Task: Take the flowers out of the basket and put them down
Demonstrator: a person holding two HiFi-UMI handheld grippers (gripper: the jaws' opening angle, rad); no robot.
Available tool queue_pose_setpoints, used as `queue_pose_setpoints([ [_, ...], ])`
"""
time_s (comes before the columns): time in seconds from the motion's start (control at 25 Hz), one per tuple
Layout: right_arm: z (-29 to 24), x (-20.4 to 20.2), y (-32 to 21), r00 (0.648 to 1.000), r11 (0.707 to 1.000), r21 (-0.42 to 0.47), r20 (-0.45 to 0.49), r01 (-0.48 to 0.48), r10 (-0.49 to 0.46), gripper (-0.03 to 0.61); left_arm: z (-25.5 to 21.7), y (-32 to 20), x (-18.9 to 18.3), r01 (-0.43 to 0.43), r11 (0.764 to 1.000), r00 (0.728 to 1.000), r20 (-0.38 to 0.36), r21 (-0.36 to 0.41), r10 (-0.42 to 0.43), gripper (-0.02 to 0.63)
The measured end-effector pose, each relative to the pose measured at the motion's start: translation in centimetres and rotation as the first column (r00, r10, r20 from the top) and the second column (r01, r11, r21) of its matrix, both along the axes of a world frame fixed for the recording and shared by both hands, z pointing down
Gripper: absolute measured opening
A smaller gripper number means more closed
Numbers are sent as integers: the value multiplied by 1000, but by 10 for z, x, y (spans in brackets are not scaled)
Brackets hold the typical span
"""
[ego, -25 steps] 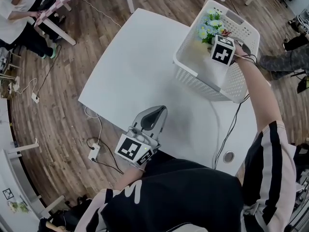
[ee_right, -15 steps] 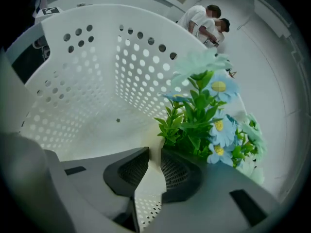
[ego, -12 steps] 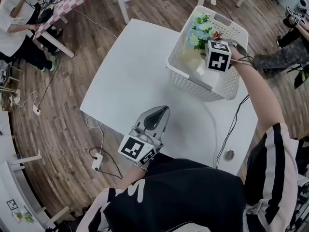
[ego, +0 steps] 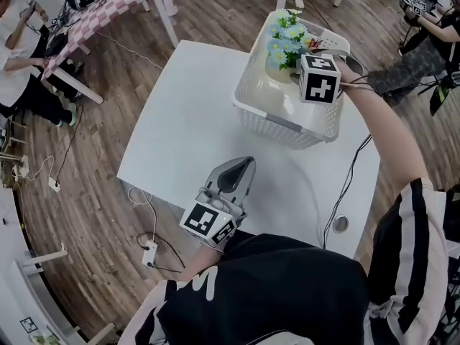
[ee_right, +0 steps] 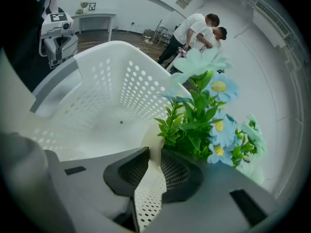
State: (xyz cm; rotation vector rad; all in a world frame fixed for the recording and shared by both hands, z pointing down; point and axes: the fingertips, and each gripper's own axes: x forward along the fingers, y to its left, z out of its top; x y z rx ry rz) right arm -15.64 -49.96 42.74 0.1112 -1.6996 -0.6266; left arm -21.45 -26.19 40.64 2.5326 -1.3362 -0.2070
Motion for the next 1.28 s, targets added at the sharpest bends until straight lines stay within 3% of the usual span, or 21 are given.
queue_pose_setpoints([
  [0.64, -55, 15, 27, 997, 997, 75, 74, 26, -32, 89, -9, 1, 51, -83, 996, 997, -8, 33, 83, 5],
  [1.28, -120, 98, 38, 994, 987, 160, 108, 18, -35, 89, -29, 15, 125, -95, 993, 995, 1, 63, 95, 5],
])
